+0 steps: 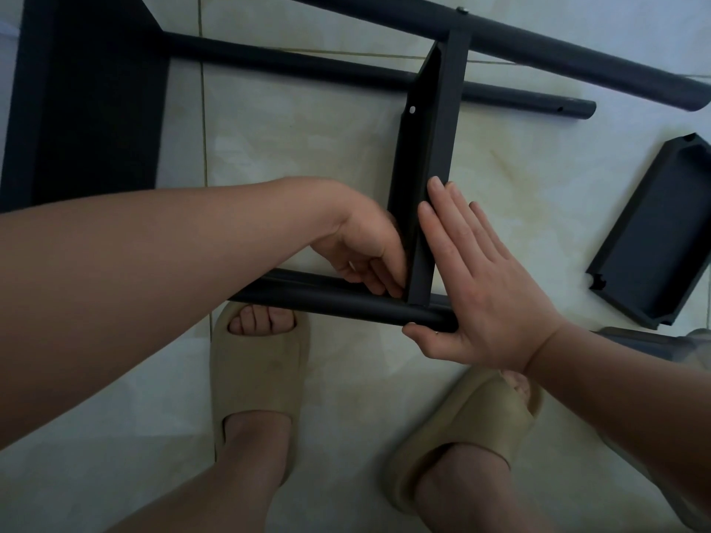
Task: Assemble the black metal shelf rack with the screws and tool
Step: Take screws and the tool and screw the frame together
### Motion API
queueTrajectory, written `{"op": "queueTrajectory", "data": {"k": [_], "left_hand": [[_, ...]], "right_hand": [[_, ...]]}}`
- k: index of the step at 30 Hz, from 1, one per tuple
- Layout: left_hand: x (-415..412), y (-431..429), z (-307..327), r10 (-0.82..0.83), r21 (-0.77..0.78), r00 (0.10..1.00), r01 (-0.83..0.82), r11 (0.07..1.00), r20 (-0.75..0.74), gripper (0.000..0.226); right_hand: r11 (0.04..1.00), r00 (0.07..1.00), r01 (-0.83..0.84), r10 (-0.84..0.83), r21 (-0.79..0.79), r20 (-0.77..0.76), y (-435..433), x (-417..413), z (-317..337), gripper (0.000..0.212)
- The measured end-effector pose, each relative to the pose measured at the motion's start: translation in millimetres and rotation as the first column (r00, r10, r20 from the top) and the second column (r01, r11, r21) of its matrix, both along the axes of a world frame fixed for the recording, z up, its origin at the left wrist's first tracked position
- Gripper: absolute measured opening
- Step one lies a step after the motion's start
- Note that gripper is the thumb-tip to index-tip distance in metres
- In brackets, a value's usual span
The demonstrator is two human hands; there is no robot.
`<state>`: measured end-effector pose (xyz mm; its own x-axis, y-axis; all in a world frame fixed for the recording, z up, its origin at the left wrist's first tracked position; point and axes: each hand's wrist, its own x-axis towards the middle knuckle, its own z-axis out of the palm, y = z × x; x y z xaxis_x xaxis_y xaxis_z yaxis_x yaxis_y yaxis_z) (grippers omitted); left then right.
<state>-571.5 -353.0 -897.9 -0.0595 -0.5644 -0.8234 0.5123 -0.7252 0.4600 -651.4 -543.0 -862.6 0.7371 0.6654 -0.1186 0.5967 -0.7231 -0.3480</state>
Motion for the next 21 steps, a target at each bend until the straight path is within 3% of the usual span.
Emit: {"op": "queueTrajectory", "data": {"k": [15,21], "left_hand": [[2.4,-7.3,2.8,0.073,0.001,0.997,-0.073,0.997,0.003,0.012],[1.4,2.0,0.6,0.057,-0.043,0.996,-0.061,0.997,-0.074,0.012]], "right_hand": [[1.0,1.0,0.003,-0.003,-0.002,-0.015,0.0,0.1,0.1,0.107],[1.0,1.0,0.002,-0.002,0.001,-0.015,0.0,-0.1,-0.4,0.107]]}}
